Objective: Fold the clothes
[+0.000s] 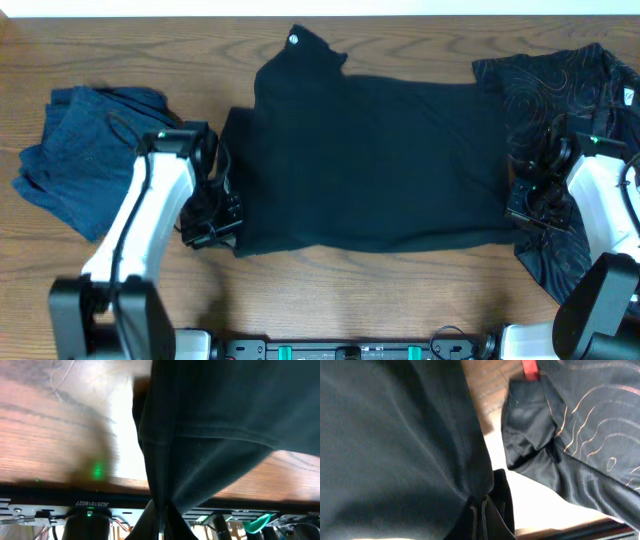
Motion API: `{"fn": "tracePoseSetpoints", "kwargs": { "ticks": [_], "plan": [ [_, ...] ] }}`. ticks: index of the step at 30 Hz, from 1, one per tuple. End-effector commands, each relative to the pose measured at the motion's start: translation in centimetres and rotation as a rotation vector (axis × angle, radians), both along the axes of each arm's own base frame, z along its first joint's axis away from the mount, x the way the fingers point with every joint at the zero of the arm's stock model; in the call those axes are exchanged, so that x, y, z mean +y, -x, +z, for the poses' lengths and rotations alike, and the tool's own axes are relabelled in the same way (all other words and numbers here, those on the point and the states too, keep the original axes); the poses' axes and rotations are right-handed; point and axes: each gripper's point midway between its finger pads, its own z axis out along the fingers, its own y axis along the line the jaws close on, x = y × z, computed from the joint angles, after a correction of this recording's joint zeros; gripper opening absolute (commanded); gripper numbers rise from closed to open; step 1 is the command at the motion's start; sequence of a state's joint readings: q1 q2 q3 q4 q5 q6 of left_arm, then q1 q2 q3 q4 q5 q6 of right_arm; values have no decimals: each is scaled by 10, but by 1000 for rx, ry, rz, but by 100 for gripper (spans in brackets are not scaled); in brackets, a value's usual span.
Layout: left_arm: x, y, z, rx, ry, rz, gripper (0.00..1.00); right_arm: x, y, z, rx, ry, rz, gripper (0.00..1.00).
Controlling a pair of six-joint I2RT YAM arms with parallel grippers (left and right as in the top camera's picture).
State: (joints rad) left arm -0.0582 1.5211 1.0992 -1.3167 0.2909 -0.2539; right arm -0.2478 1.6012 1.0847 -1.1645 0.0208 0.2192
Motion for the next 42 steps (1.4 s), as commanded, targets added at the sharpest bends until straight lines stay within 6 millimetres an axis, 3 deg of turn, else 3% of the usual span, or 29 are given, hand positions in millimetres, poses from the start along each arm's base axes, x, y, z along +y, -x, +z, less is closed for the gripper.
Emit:
{"fn": "tracePoseSetpoints", "kwargs": {
  "ticks": [1, 6, 18, 28, 35, 42],
  "plan": [
    [4, 5, 11, -70, -13, -8, 6, -3, 6, 4, -7, 20, -18, 1],
    [3, -9, 22, -204, -6, -7, 6, -3, 2, 9, -45, 25, -19, 1],
    [11, -92, 17, -466, -6, 126, 6, -13, -83, 19, -400, 39, -12, 1],
    [9, -134, -4, -529, 9, 145, 6, -16, -111, 28, -521, 51, -2, 1],
    [8, -153, 0, -594, 22, 171, 6, -18, -124, 32, -573, 62, 11, 1],
    [8, -165, -1, -632, 25, 171, 6, -10, -132, 20, -563, 51, 36, 1]
  ]
}}
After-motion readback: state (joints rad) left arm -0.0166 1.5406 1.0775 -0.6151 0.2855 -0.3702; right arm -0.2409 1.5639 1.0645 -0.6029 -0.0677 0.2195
